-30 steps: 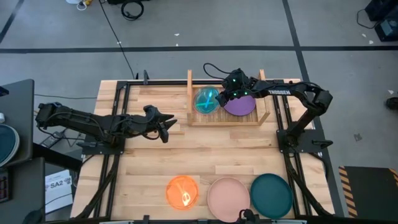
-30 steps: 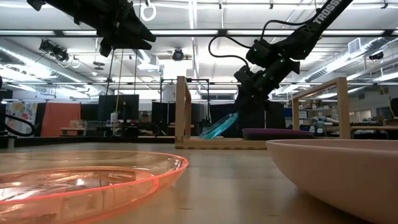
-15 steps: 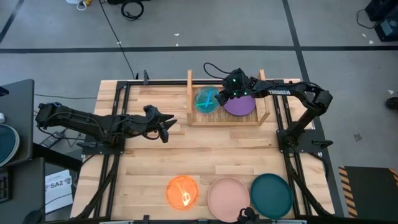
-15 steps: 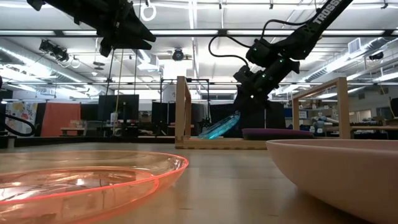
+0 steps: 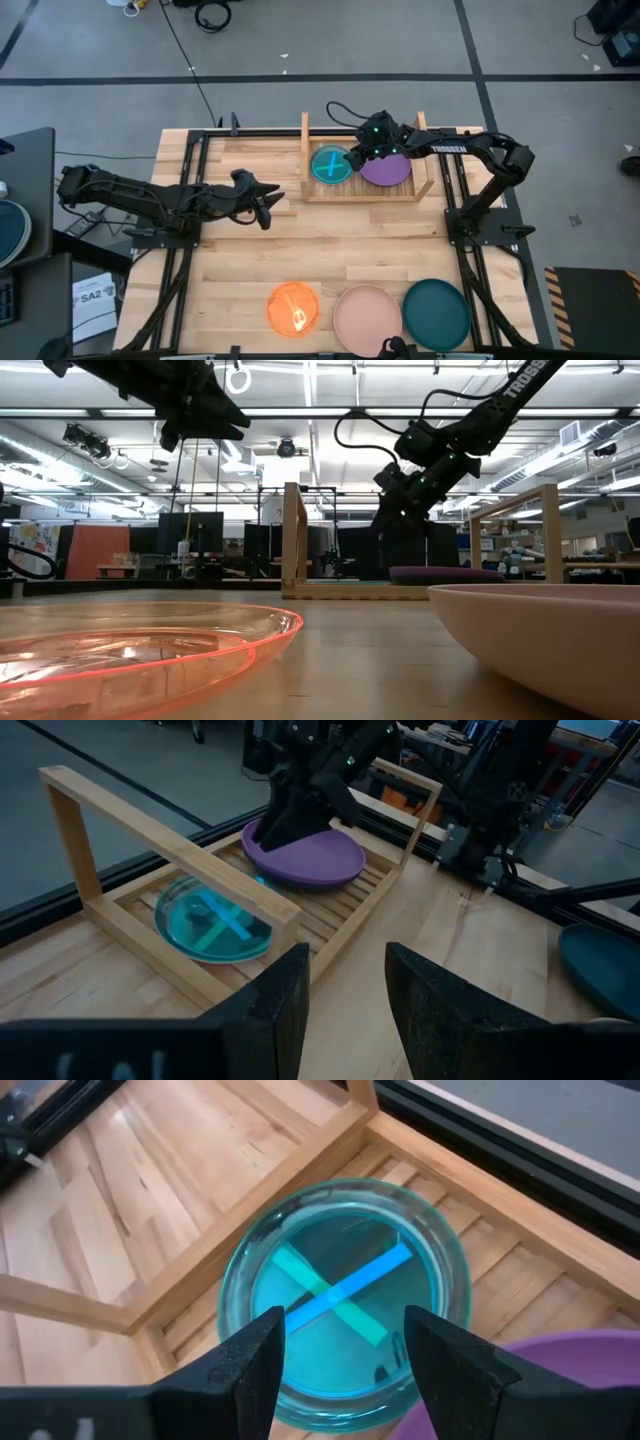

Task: Place and stack plates onto a shelf
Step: Stack the small orange plate on top of the small blue plate on the shelf

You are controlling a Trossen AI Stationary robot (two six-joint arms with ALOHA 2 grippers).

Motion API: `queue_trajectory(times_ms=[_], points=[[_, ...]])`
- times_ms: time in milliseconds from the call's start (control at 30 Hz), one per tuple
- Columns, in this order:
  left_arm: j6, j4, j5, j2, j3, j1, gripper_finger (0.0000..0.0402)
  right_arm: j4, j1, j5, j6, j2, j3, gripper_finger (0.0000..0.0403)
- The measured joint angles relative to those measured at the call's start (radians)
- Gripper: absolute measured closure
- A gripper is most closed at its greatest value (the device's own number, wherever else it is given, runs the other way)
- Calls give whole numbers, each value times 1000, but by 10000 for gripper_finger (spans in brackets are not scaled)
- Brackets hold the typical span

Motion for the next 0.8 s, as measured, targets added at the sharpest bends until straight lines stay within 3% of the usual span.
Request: queue_trajectory(times_ms=[400, 600, 800], points=[[-32, -84, 186, 0, 0, 0, 262, -4, 53, -164, 14, 0, 0, 194], [-135, -139, 305, 0, 0, -23, 262, -6, 182, -188, 14, 0, 0, 194], [-203, -145, 321, 58, 0, -123, 262, -7, 356, -163, 18, 0, 0, 194]])
